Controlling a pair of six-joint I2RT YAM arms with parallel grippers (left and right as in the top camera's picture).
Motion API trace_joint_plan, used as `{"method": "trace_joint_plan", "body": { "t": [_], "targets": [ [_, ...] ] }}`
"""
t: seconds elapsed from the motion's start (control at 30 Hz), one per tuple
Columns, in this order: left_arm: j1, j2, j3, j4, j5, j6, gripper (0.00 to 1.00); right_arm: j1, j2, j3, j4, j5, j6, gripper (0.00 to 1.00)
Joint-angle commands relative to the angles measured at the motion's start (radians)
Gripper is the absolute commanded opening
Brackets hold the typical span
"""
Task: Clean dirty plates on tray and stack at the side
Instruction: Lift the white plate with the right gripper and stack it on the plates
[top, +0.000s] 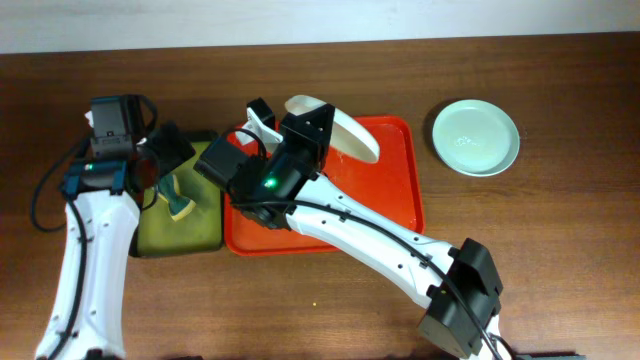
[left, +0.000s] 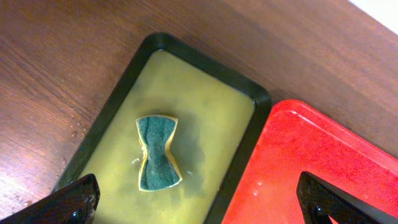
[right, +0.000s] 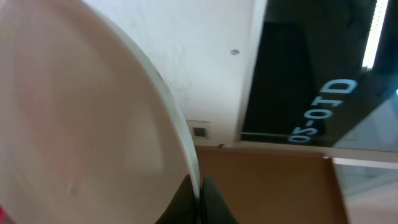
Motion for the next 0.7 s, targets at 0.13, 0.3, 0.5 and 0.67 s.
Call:
{"method": "trace_joint_plan", "body": {
  "t": [0.13, 0.3, 0.5, 0.67],
  "targets": [
    [0.002, -0.013, 0.012, -0.02, 0.01, 0.013, 0.99, 0.023, -0.024, 0.024, 0.025, 0.119, -0.085, 0.04],
    [0.002, -0.013, 0.012, -0.02, 0.01, 0.013, 0.99, -0.132, -0.008, 0.014, -0.049, -0.878, 0.09, 0.04],
    [0.002, -0.013, 0.012, -0.02, 0.01, 0.013, 0.99, -0.315, -0.099, 0.014, -0.077, -0.866, 0.153, 0.04],
    [0.002, -0.013, 0.012, -0.02, 0.01, 0.013, 0.99, -0.644, -0.031, 0.012, -0.138, -1.732, 0.15, 0.04]
  ]
}}
